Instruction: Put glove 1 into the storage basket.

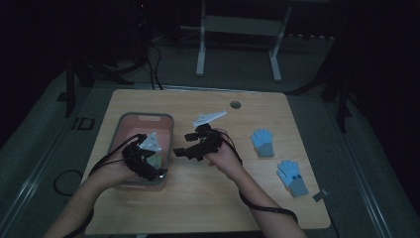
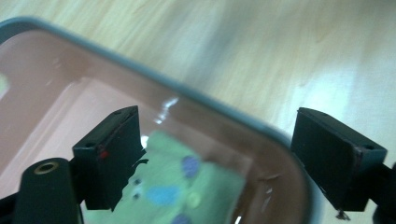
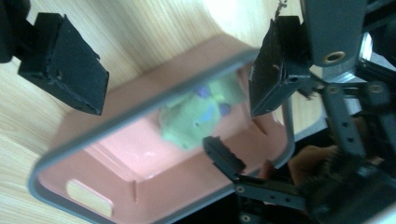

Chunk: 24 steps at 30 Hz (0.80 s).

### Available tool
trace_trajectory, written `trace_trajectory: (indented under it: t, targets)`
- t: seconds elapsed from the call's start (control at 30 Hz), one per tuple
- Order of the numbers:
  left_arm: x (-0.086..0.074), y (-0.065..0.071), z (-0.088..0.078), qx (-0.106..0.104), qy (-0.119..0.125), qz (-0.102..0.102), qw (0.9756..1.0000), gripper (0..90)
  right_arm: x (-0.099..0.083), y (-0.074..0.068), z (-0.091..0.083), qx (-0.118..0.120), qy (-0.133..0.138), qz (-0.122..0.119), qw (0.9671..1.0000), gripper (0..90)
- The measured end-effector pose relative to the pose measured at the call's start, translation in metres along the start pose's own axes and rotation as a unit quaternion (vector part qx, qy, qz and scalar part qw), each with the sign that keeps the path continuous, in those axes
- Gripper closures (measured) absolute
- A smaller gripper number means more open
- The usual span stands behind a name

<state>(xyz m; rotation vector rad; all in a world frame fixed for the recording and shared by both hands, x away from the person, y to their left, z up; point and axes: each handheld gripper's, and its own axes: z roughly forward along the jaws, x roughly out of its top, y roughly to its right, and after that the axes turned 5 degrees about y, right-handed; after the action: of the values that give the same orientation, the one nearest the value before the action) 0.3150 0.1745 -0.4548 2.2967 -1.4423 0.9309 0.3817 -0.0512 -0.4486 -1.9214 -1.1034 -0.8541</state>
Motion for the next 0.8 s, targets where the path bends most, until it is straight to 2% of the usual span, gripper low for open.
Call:
trace_trajectory:
  t: [0.17, 0.23, 0.37, 0.4, 0.5, 0.53, 0.63, 0.8]
  targets:
    - [0.011, 0.013, 0.006, -0.017, 0.002, 0.016, 0.9997, 17.0, -0.008, 0.006, -0.014, -0.012, -0.002, -0.003, 0.9999, 20.3]
    - [0.014, 0.018, 0.008, -0.021, 0.011, 0.017, 0.9996, 16.9, -0.011, 0.008, -0.02, -0.015, 0.001, -0.002, 0.9999, 20.5]
    - [0.018, 0.025, 0.012, -0.03, 0.018, 0.021, 0.9992, 15.3, -0.018, 0.011, -0.034, -0.028, 0.014, -0.015, 0.9994, 21.7]
    - [0.019, 0.028, 0.014, -0.031, 0.019, 0.018, 0.9992, 14.4, -0.019, 0.012, -0.037, -0.031, 0.015, -0.017, 0.9992, 21.7]
    - [0.022, 0.035, 0.018, -0.054, 0.029, 0.009, 0.9981, 7.7, -0.024, 0.013, -0.046, -0.041, 0.014, -0.027, 0.9987, 21.6]
    - [0.024, 0.037, 0.02, -0.062, 0.028, 0.008, 0.9976, 6.8, -0.026, 0.014, -0.049, -0.045, 0.011, -0.03, 0.9985, 21.2]
    - [0.026, 0.045, 0.023, -0.072, 0.027, 0.01, 0.997, 3.9, -0.034, 0.017, -0.057, -0.058, 0.009, -0.032, 0.9978, 20.5]
    - [0.025, 0.056, 0.031, -0.066, 0.036, 0.002, 0.9971, 2.8, -0.048, 0.023, -0.071, -0.071, 0.012, -0.035, 0.9968, 18.0]
